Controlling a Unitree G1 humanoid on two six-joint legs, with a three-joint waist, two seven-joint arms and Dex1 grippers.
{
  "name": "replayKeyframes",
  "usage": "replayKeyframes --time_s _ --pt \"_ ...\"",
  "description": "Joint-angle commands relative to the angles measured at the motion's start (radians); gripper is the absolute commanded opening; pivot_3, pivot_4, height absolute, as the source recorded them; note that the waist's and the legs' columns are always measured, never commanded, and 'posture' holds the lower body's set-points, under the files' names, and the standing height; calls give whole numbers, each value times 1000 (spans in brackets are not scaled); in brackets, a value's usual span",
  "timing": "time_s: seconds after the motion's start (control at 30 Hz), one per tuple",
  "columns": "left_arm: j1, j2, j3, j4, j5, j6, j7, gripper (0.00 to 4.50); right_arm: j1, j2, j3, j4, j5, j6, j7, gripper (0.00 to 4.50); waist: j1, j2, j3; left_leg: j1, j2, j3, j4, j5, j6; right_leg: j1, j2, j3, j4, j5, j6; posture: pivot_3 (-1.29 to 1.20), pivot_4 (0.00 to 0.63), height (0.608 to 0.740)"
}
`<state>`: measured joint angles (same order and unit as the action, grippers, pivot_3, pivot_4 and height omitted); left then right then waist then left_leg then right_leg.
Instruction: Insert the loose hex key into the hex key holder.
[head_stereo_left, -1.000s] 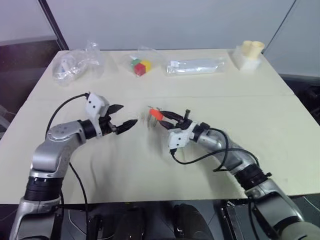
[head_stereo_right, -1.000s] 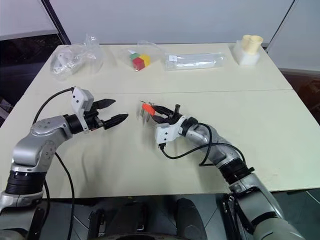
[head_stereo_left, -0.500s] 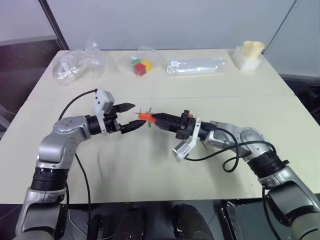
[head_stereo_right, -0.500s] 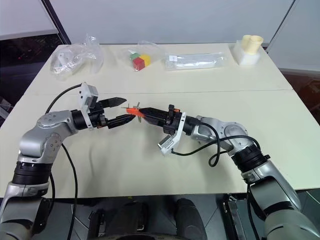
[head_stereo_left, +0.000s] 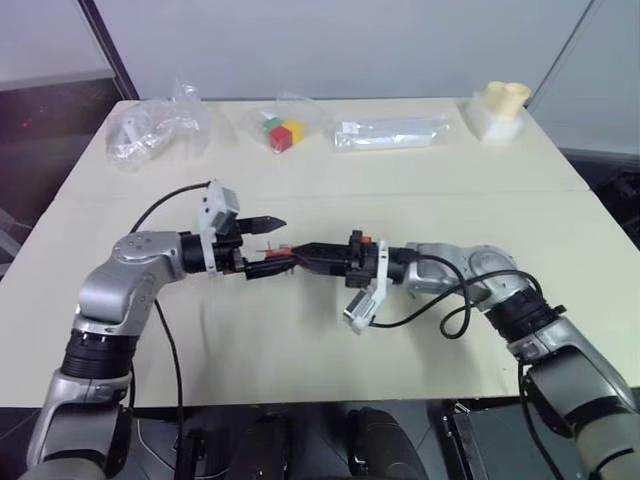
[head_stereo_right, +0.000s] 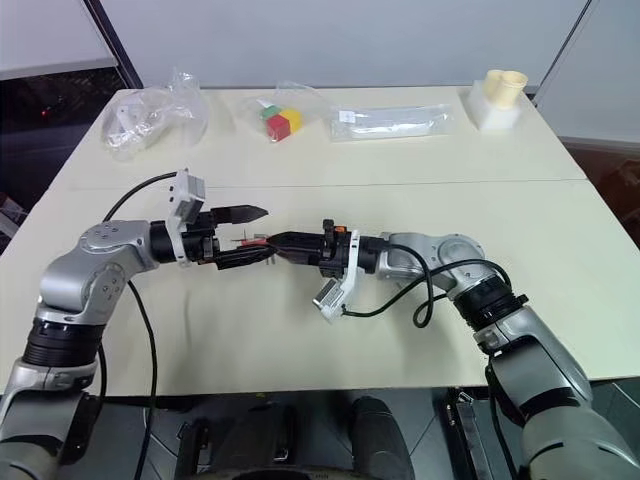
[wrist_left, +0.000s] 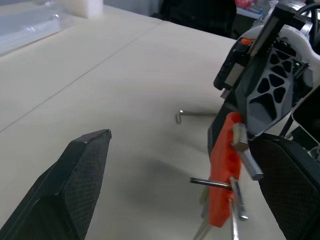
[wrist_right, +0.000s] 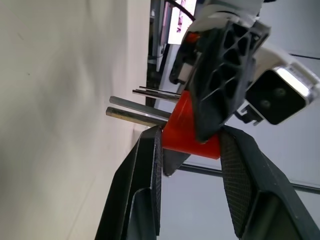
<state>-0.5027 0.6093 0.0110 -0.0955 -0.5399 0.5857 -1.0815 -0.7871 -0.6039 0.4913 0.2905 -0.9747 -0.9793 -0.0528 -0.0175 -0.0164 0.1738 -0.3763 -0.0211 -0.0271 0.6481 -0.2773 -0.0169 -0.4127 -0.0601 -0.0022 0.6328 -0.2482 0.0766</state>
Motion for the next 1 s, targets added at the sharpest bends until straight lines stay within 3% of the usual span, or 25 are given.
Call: replayKeyframes --time_s 0.03,0.67,1.0 --pt "-7 15 24 -52 -32 6 -4 4500 -32 8 -1 12 18 -22 -8 1051 0 0 0 0 0 0 0 0 0 0 0 0 0 0 0 0 150 740" --pt "30 36 21 -54 -35 -16 -23 4500 -106 -23 -36 75 210 -183 74 1051 1 0 0 0 0 0 0 0 0 0 0 0 0 0 0 0 150 740" --pt "24 24 20 -66 -46 -16 -28 4500 -104 -16 -46 84 228 -195 121 1051 0 0 0 0 0 0 0 0 0 0 0 0 0 0 0 0 150 740"
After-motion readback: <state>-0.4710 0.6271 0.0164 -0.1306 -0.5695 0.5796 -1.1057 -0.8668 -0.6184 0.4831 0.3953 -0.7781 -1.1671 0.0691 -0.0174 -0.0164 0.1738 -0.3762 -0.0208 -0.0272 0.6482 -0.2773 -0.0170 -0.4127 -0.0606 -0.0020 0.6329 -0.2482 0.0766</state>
